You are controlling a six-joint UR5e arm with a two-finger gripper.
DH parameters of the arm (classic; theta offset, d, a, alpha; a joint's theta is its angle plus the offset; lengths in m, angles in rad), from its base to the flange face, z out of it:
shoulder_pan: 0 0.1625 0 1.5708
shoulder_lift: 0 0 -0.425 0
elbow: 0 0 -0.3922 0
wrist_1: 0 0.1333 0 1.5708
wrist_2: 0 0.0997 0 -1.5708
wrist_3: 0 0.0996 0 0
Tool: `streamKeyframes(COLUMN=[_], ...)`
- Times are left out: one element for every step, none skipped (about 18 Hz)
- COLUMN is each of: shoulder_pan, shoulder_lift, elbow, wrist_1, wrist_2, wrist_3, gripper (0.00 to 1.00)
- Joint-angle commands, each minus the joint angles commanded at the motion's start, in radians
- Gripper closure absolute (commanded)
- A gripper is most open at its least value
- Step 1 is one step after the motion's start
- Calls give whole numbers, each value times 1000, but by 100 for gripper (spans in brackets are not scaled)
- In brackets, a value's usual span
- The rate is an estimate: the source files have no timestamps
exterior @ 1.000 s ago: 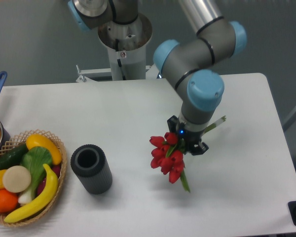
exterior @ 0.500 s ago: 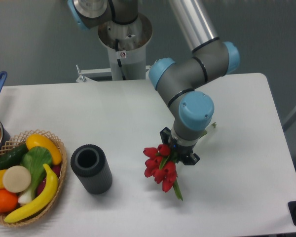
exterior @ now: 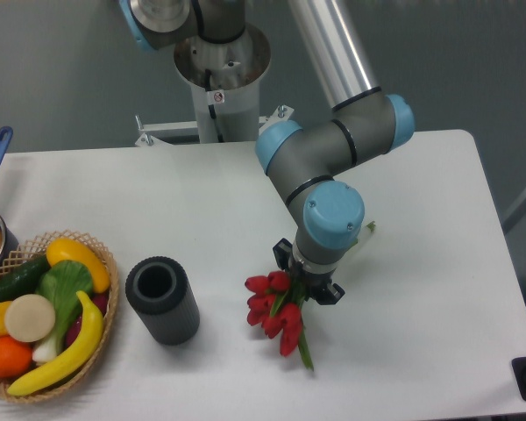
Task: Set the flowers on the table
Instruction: 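Lower the tulips onto the table beside the black cup, then open the gripper and raise it away from the tulips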
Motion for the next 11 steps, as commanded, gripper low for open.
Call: streamKeyframes(shoulder_pan=[0,0,0,0,0,2,5,21,43,52,63], shoulder_lift=[0,-2,-2,0,2,12,34,73,110,132,149], elbow=[-2,-2,-2,-2,0,1,9,26,43,49,61], wrist_1=[0,3,3,5,9,8,8,23,28,32,40], wrist_2=[-2,-2,-2,-2,-2,-2,-5,-11,-12,-20,-41], wrist_3=[0,2,2,2,6,8,11,9,8,3,2], gripper=[45,38,36,26,5,0,0,0,0,0,0])
